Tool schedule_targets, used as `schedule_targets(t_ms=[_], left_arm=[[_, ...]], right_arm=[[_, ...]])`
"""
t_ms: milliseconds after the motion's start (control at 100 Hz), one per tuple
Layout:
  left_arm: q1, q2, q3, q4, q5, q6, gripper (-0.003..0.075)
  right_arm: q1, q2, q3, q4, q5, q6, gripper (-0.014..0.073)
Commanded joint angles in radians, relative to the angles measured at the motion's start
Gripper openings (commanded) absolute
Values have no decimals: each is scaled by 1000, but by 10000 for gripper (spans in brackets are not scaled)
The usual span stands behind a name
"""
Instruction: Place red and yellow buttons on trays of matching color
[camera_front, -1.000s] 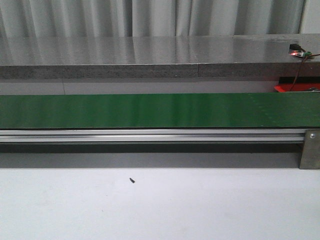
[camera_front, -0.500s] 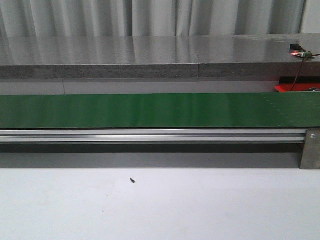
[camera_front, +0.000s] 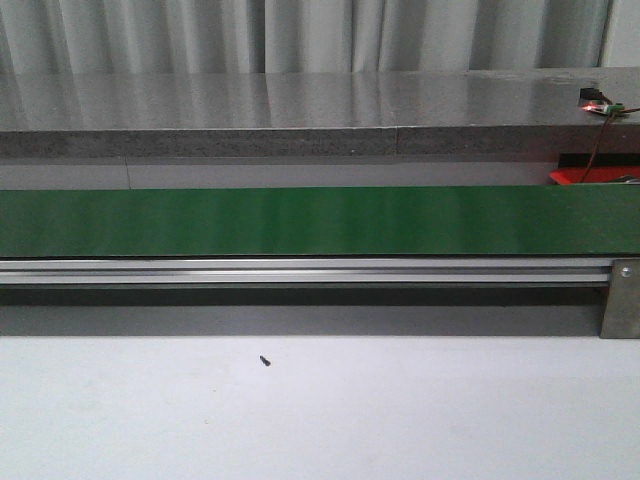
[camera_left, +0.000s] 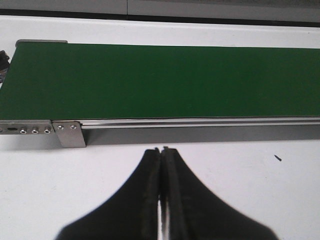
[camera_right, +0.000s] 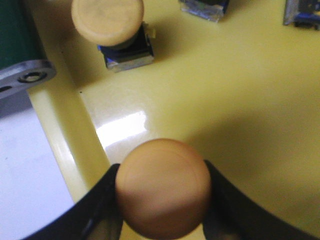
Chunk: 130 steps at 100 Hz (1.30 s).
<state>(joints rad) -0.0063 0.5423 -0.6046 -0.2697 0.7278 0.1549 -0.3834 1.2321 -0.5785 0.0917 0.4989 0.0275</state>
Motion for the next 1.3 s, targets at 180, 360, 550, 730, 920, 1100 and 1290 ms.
schedule_targets(t_ms=[180, 360, 550, 730, 920, 1100, 1290], left_arm=[[-8, 5, -26, -15, -65, -4, -20], [-8, 5, -26, -15, -65, -4, -20], [-8, 5, -26, -15, -65, -4, -20], [-8, 5, -26, -15, -65, -4, -20], [-8, 5, -26, -15, -65, -4, -20], [-8, 5, -26, -15, -65, -4, -20], [-8, 5, -26, -15, -65, -4, -20]], right_arm=[[-9, 96, -24, 15, -74, 1, 117], [-9, 98, -24, 15, -77, 1, 398], [-9, 76, -41, 15, -59, 1, 507], [-9, 11, -64, 4, -17, 1, 507], [10, -66, -87, 0, 60, -21, 507], [88, -137, -115, 0, 118, -53, 280], [172, -205, -119, -5, 136, -53, -67]])
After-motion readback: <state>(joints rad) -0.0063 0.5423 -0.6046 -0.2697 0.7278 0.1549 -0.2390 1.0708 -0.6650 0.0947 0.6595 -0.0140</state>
